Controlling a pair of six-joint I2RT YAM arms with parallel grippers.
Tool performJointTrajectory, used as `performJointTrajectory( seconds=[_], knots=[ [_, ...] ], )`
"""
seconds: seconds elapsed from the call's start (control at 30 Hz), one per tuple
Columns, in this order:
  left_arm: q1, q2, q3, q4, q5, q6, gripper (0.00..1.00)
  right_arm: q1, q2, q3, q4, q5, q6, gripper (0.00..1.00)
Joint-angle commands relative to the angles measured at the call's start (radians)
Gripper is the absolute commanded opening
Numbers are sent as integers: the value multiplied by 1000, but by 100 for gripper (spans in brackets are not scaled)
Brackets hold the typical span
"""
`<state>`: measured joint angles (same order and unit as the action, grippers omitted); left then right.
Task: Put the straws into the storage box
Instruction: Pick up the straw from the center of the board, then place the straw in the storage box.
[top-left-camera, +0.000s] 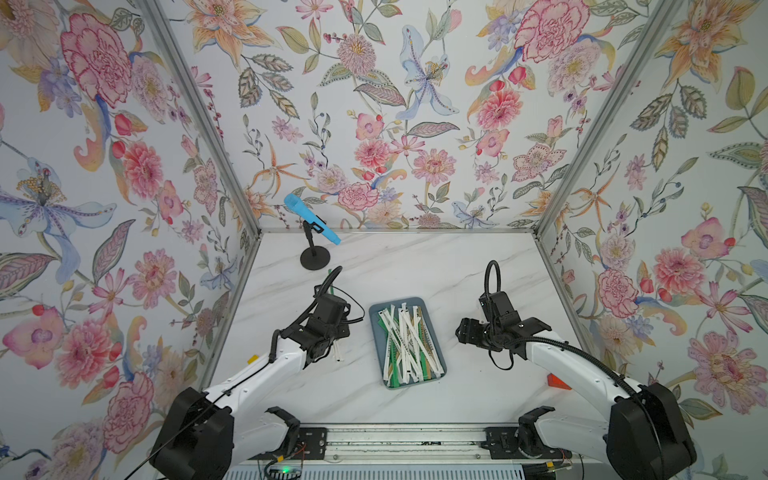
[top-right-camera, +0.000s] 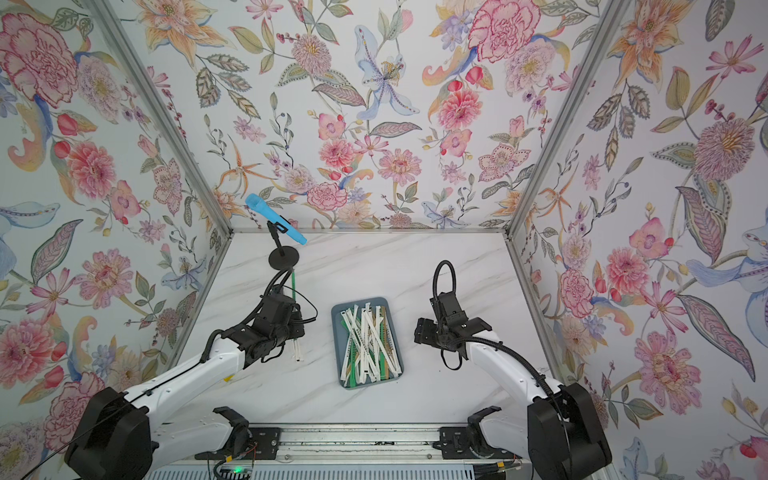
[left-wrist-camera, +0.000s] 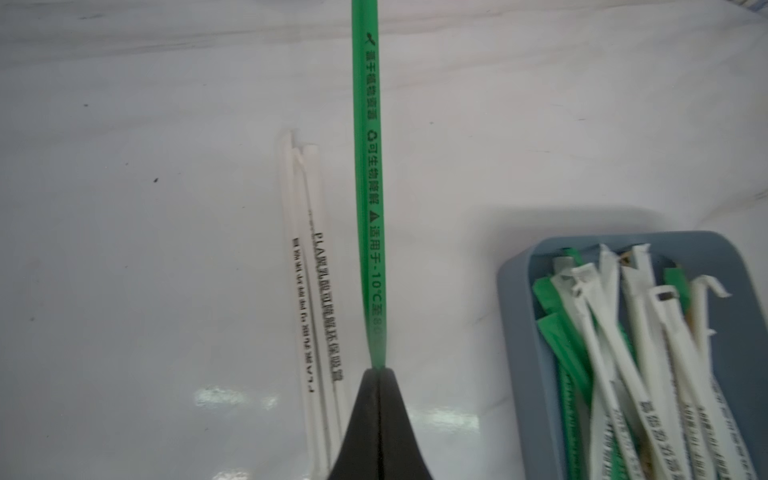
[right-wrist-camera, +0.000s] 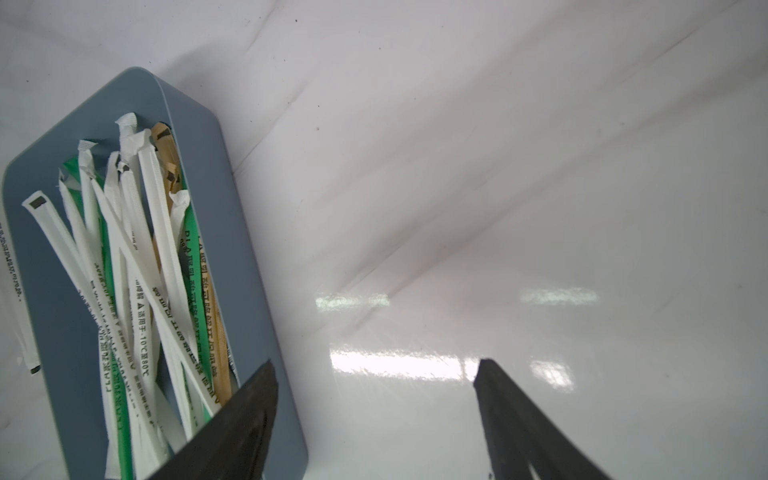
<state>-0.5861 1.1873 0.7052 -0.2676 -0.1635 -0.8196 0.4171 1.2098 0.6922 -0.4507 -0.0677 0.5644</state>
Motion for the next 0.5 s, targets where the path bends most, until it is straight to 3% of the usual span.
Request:
performJointTrajectory(
  seconds=[0.0,0.2,0.47],
  knots=[
    [-135,41,36,52,58,-137,0,-3,-4,13,-3,-7,-5,77],
    [-317,146,-1,290,105,-335,0,-1,-15,13,-3,-6,-5,77],
    [-413,264,-14,372,114,-422,0,-3,-24,4,-3,-8,-10,77]
  ],
)
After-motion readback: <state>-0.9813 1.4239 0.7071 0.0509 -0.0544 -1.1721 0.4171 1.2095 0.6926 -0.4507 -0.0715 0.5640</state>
